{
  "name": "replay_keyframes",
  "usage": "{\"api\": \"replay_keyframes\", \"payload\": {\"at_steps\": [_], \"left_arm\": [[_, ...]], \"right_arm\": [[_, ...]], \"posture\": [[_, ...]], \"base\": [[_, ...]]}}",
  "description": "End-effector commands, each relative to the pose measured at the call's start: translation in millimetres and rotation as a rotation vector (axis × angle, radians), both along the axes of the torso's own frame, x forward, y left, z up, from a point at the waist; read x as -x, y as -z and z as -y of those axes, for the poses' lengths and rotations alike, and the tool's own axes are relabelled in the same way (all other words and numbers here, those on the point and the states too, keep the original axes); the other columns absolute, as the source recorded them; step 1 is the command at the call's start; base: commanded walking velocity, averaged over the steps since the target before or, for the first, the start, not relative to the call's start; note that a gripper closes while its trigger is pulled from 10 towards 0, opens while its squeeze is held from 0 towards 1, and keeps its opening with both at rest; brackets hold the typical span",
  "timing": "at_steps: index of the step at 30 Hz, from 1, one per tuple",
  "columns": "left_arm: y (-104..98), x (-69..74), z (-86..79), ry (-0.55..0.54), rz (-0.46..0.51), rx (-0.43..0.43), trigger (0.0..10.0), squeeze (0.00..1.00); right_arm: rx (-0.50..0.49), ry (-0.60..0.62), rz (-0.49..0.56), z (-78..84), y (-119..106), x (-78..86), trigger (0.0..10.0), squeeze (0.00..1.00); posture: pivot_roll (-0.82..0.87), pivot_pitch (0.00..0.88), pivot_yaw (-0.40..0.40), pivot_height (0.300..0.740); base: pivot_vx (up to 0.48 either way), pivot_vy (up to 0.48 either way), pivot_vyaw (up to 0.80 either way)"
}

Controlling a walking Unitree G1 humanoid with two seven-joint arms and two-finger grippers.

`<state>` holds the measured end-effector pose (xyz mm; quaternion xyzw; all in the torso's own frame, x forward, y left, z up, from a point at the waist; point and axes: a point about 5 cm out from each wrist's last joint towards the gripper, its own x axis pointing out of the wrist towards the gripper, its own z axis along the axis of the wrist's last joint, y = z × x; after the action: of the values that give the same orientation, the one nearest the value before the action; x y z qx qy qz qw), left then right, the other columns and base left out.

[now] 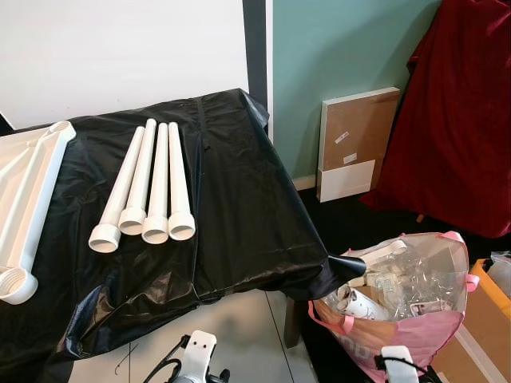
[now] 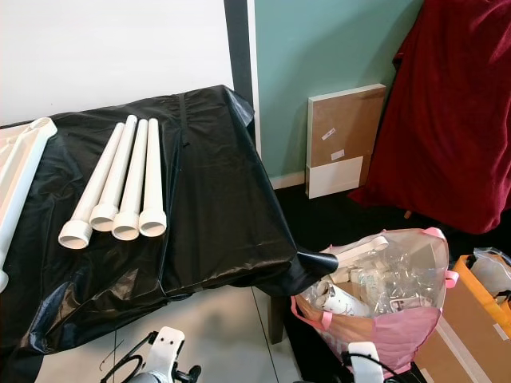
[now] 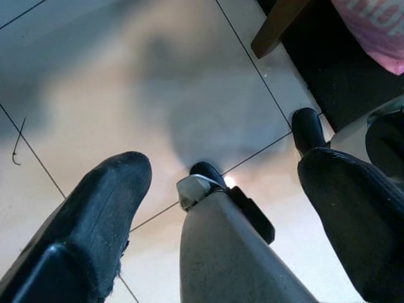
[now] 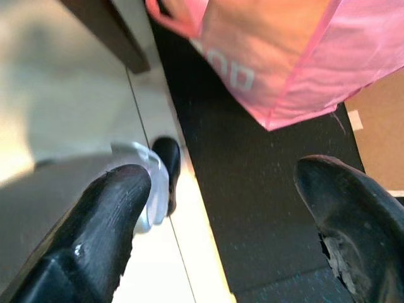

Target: Building children table

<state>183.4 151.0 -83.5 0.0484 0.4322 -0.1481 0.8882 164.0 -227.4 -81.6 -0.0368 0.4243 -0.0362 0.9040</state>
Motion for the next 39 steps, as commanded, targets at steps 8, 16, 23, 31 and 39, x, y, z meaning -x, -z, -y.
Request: {"api": "replay_keyframes", "payload": {"at_steps": [8,16,23,31,39], "left_arm": [[1,-0.1,0.6,-0.066,-0.005,-0.004,10.0,0.0],[-2,-4.8,0.1,-0.07,0.021,-0.026,10.0,0.0],[1,1.3,-2.8,-0.092,-0.001,-0.007,10.0,0.0],[4,6.7,-3.6,-0.105,-0.025,-0.009,10.0,0.0],[5,8.5,-0.8,-0.111,-0.04,-0.013,10.0,0.0]], "right_arm": [[-0.016,-0.106,0.017,-19.5,-1,-9.3,10.0,0.0],[-0.024,-0.196,0.028,-36.6,-3,-20.4,10.0,0.0],[-0.03,-0.262,0.035,-49.6,-4,-26.1,10.0,0.0],[-0.022,-0.308,0.032,-54.8,-2,-21.7,10.0,0.0],[-0.014,-0.329,0.03,-54.7,-1,-19.1,10.0,0.0]], "posture": [[-0.11,0.0,-0.007,0.74],[-0.06,0.0,-0.019,0.74],[-0.08,0.0,-0.003,0.74],[-0.09,0.0,0.002,0.74],[-0.1,0.0,0.004,0.74]], "base": [[0.0,0.0,0.0],[0.0,0.0,0.0],[0.0,0.0,0.0],[0.0,0.0,0.0],[0.0,0.0,0.15]]}}
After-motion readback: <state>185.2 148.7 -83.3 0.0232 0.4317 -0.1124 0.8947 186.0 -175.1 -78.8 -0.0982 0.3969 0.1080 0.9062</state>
